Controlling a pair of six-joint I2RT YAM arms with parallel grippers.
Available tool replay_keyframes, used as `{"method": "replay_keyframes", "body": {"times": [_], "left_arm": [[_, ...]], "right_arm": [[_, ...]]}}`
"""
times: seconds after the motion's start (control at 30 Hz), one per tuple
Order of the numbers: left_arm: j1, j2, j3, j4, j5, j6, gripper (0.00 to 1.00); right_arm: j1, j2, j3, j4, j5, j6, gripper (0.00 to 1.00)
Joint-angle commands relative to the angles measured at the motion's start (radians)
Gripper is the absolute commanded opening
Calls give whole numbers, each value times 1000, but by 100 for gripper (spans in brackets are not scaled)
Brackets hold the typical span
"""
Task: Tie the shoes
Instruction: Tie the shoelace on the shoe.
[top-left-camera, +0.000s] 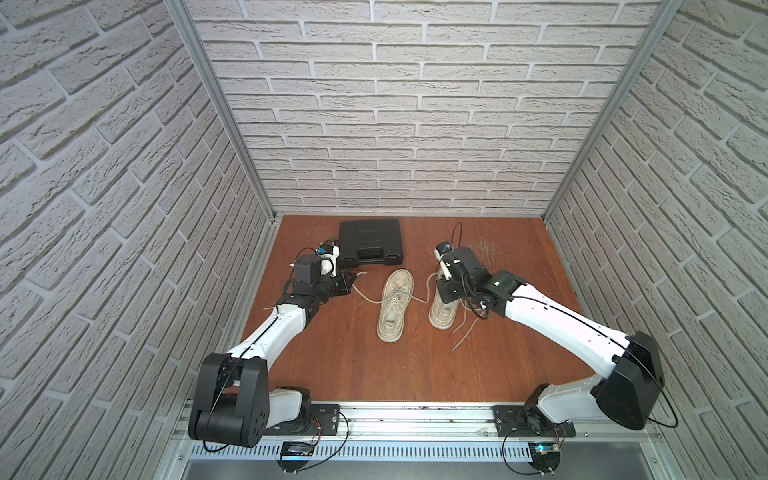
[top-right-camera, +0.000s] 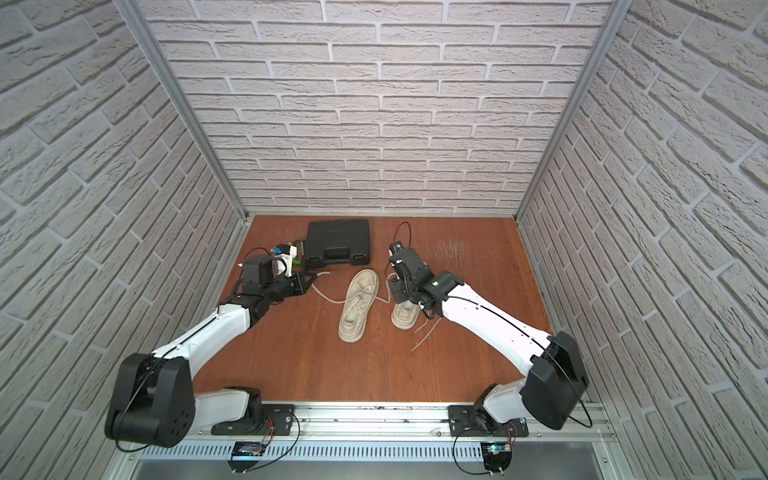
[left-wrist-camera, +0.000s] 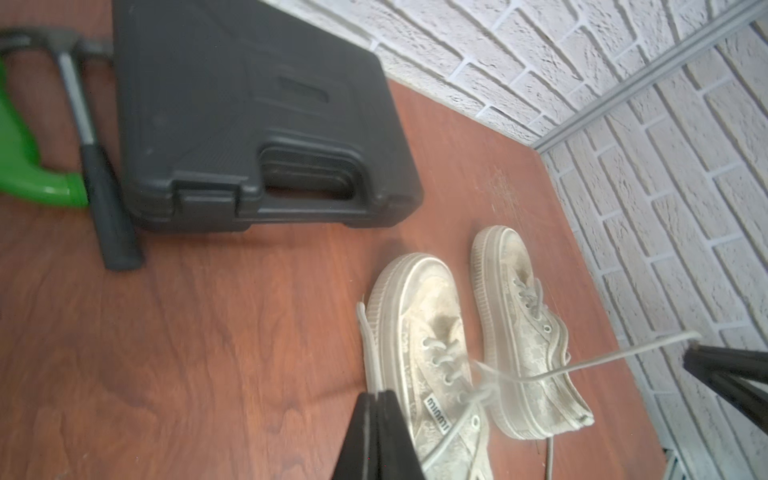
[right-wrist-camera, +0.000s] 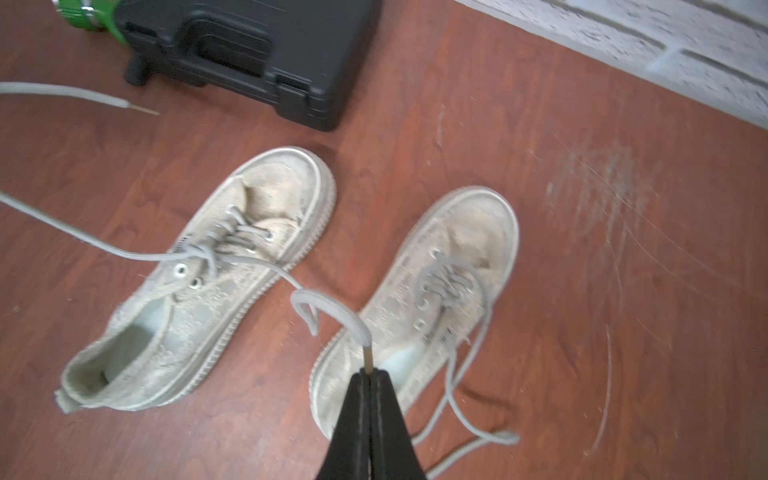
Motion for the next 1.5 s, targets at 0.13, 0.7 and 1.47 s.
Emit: {"method": "replay_keyframes", "body": {"times": [0.13,0.7,1.47], "left_arm": [[-52,-65,35,-83,-70,78,0],[-105,25,-13,-109,-141,25,0],[-200,105,-120,4,-165,-81,0]], "right_arm": [[-29,240,175,-35,170,36,3],[-68,347,231,-11,-37,15,67],[-57,666,438,49,-174,45,49]]}}
